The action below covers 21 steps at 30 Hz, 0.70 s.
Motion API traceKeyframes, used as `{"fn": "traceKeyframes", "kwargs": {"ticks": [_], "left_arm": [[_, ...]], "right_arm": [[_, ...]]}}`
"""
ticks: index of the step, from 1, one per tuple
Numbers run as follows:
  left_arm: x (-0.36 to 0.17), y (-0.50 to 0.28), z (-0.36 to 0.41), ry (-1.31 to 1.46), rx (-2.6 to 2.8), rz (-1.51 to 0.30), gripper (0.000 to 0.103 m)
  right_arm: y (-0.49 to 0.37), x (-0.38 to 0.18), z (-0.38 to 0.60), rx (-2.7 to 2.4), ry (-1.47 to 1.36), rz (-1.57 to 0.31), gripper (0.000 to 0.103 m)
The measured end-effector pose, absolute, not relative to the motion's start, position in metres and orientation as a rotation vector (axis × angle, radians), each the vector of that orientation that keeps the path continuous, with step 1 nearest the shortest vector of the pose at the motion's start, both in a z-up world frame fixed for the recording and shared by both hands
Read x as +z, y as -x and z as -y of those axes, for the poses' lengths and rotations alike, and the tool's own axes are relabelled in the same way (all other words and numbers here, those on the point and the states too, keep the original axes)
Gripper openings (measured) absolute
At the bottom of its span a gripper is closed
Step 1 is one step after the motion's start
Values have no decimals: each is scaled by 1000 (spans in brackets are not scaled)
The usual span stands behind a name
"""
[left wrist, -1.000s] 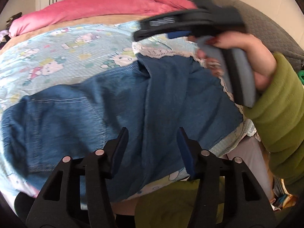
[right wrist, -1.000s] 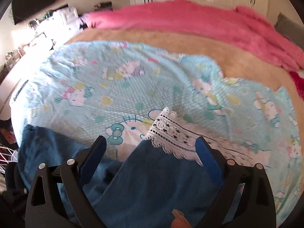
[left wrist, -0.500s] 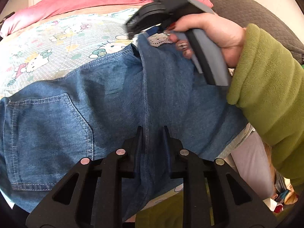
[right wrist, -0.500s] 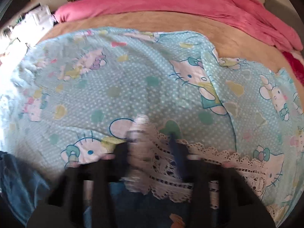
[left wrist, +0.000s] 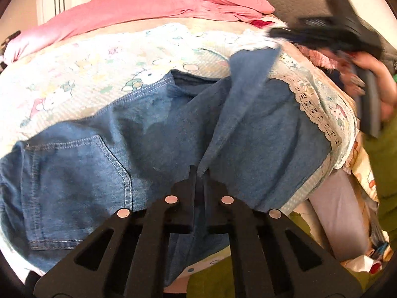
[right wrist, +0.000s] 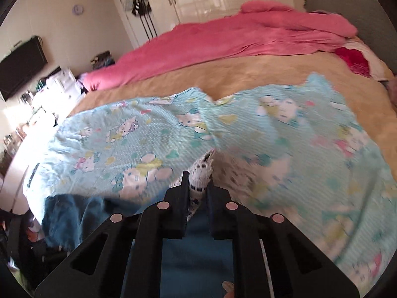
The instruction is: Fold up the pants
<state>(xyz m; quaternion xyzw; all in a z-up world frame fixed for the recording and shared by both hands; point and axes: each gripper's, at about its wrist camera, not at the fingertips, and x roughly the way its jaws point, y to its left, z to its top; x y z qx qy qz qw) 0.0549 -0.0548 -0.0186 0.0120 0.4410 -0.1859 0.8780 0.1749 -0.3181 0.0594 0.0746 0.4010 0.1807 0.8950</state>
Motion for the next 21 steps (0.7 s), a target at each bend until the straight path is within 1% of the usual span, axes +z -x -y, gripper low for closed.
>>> {"fn": "traceKeyframes", "kwargs": {"ticks": [5, 9, 14, 21], "left_arm": [[-12, -47, 57, -75, -400, -884, 0], [-12, -39, 65, -133, -410, -866, 0], [-21, -34, 80, -180, -428, -878, 0], [-27, -26, 95, -243, -462, -874, 1]], "right_arm": [[-113, 58, 357, 361, -174, -838, 12], [-74, 37, 373, 350, -198, -898, 12], [-53, 11, 382, 312, -217, -943, 12], [-37, 5, 395, 281, -236, -944, 12]]}}
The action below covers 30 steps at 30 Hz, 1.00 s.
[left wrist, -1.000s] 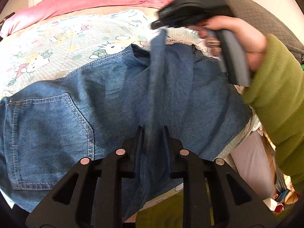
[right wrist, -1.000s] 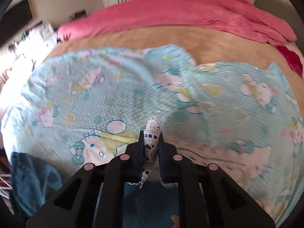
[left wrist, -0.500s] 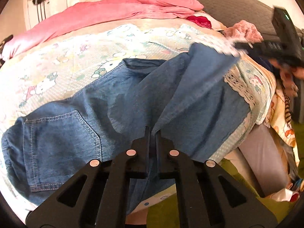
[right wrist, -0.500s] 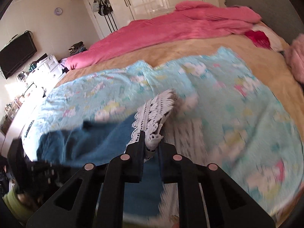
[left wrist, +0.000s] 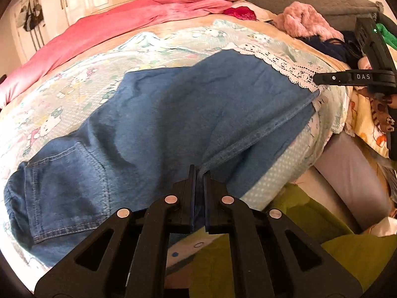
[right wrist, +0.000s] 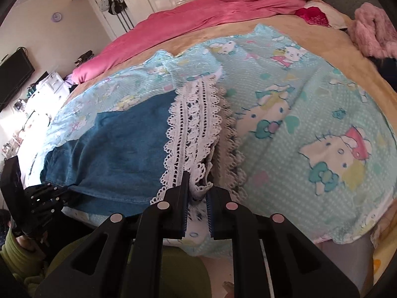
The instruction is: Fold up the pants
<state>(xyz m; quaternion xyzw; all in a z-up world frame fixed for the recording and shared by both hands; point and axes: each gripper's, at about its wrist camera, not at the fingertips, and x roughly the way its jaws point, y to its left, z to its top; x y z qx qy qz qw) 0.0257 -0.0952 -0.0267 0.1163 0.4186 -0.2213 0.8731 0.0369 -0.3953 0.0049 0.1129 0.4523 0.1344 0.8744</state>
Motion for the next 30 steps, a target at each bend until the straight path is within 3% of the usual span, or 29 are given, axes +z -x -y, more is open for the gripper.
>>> {"fn": "traceKeyframes", "kwargs": {"ticks": [6, 8, 10, 15, 21, 27, 28, 30], "left_arm": [[-42, -29, 99, -242, -483, -927, 3], [-45, -27, 100, -258, -482, -924, 3], [-45, -26, 100, -263, -483, -922, 3], [-45, -26, 99, -252, -485, -920, 3], [-43, -23, 97, -236, -486, -917, 3], [-41, -20, 97, -235, -489, -913, 3], [-41, -20, 97, -234, -490, -913, 3], [-40, -19, 96, -232, -494, -914, 3]], "right_arm": [[-41, -21, 396, 244, -188, -980, 13], [-38, -21, 395, 243, -169, -982, 19], [-33, -10, 398, 199, -126, -953, 33], [-3, 28, 362, 350, 154, -758, 34], [32, 0, 268, 692, 527, -717, 33], [19, -18, 236, 691, 622, -698, 33], [16, -20, 235, 684, 627, -699, 28], [9, -24, 238, 695, 630, -743, 2]]}}
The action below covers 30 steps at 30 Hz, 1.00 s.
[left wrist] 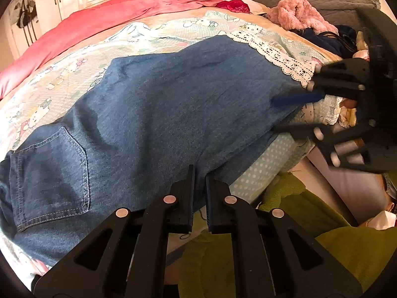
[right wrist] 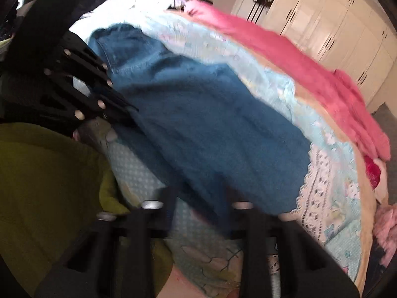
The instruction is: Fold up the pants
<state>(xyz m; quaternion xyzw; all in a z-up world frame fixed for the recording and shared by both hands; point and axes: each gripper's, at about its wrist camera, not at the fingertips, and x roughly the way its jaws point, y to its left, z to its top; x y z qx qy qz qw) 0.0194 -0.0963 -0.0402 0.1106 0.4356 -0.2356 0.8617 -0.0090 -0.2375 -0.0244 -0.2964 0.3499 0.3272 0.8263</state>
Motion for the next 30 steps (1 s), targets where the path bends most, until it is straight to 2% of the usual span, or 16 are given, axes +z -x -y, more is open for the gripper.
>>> {"fn": "traceKeyframes", "kwargs": {"ticks": [8, 11, 13, 15, 19, 22, 24, 25, 28, 30], "left_arm": [[-42, -11, 93, -220, -533, -944, 7], [-41, -7, 90, -223, -545, -950, 9], [-35, -4, 82, -186, -553, -948, 20], [-23, -1, 68, -146, -541, -921, 31], [-1, -6, 35, -89, -424, -859, 43], [-4, -18, 14, -51, -300, -883, 51], [-14, -25, 3, -44, -222, -918, 62], [-20, -28, -2, -61, -177, -934, 65], [-34, -35, -16, -108, -91, -956, 66], [-37, -36, -23, -60, -117, -954, 66]], "right_arm": [[15, -36, 245, 766, 580, -816, 2], [14, -36, 247, 774, 547, -845, 7], [11, -27, 254, 792, 483, -867, 19], [13, -13, 265, 803, 427, -840, 26], [0, 14, 294, 735, 269, -767, 42], [-19, 14, 309, 625, 208, -786, 44], [-32, 7, 317, 554, 187, -834, 47], [-35, 3, 319, 527, 193, -862, 49], [-40, -24, 338, 411, 225, -993, 48], [-33, -28, 349, 426, 162, -981, 48]]}}
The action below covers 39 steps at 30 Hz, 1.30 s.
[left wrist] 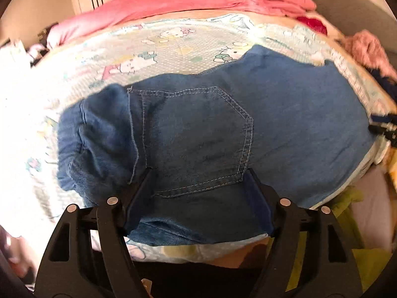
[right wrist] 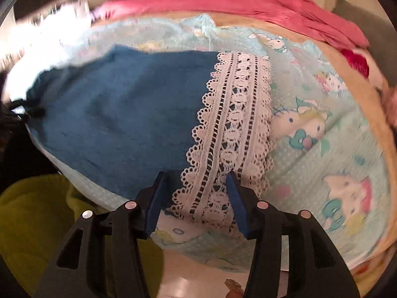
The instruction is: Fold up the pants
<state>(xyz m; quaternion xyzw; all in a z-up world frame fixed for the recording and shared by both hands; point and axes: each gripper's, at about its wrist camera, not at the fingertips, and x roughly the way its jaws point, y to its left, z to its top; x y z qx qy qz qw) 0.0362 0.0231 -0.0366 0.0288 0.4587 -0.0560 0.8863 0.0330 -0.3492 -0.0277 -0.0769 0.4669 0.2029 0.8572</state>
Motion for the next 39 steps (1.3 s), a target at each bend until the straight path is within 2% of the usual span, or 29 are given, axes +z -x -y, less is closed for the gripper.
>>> {"fn": "traceKeyframes", "kwargs": {"ticks": [5, 8, 10, 14, 16, 23, 29, 33, 34, 35, 36, 38, 39], "left_arm": [[-24, -33, -15, -55, -130, -953, 69], [-2, -34, -13, -29, -165, -905, 73], [12, -44, -5, -53, -161, -870, 76], [25, -75, 9, -29, -198, -861, 77], [28, -93, 15, 11, -226, -873, 78], [13, -152, 43, -4, -252, -954, 80], [-12, -196, 54, 23, -253, -1008, 80], [-26, -213, 53, 95, -286, -1030, 79], [-31, -216, 57, 91, -296, -1039, 78], [-36, -218, 61, 86, -307, -1051, 62], [-39, -218, 64, 81, -310, -1060, 38], [-39, -217, 71, 79, -327, -1071, 6], [-35, -217, 71, 85, -322, -1060, 5]], "right_arm": [[-27, -17, 345, 428, 161, -968, 49], [-29, 3, 348, 472, 88, -896, 50], [-35, 14, 341, 478, 93, -852, 58], [-50, 20, 327, 494, 104, -828, 59], [-56, 22, 320, 499, 113, -813, 65], [-84, 16, 319, 460, 99, -818, 70], [-92, -18, 330, 409, 75, -927, 70], [-84, -26, 330, 407, 68, -899, 71], [-83, -26, 330, 403, 64, -893, 71], [-83, -27, 331, 402, 58, -892, 71], [-83, -27, 330, 402, 54, -892, 72], [-85, -26, 330, 402, 57, -894, 72], [-85, -26, 330, 404, 59, -894, 72]]}}
